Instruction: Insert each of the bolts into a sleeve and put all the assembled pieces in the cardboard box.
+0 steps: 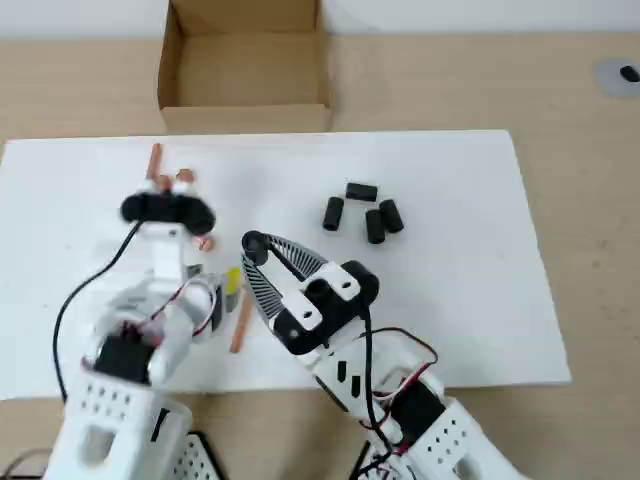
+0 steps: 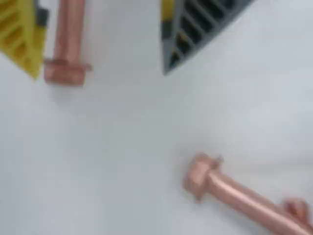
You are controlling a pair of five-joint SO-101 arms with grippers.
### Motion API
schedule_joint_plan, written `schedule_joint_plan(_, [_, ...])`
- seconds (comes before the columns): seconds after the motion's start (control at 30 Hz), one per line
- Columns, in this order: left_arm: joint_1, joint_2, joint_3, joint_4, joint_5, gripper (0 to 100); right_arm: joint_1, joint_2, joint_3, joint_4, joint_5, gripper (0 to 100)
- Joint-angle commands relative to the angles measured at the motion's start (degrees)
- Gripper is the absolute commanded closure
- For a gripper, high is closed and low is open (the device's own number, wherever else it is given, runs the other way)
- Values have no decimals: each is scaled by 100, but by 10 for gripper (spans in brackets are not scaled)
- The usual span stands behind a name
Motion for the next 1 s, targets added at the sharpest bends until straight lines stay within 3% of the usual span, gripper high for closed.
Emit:
schedule_joint_plan(0.0, [88,1842,-985,105,-44,835,84,-84,4,-167,44,988])
schedule_joint_plan(0.2, [185,3565,-1785,97,132,836,400,-92,4,-211,53,988])
schedule_joint_plan(0.4, [466,3635,-1653,-246,510,836,1349,-92,4,-510,422,988])
schedule_joint_plan(0.57, [765,3635,-1749,-316,747,836,1455,-92,4,-492,413,988])
schedule_joint_plan(0.83, [1029,3635,-1776,-281,712,836,1798,-92,4,-492,413,988])
schedule_joint_plan(0.97, [1011,3670,-1732,-264,308,836,2088,-92,4,-492,413,988])
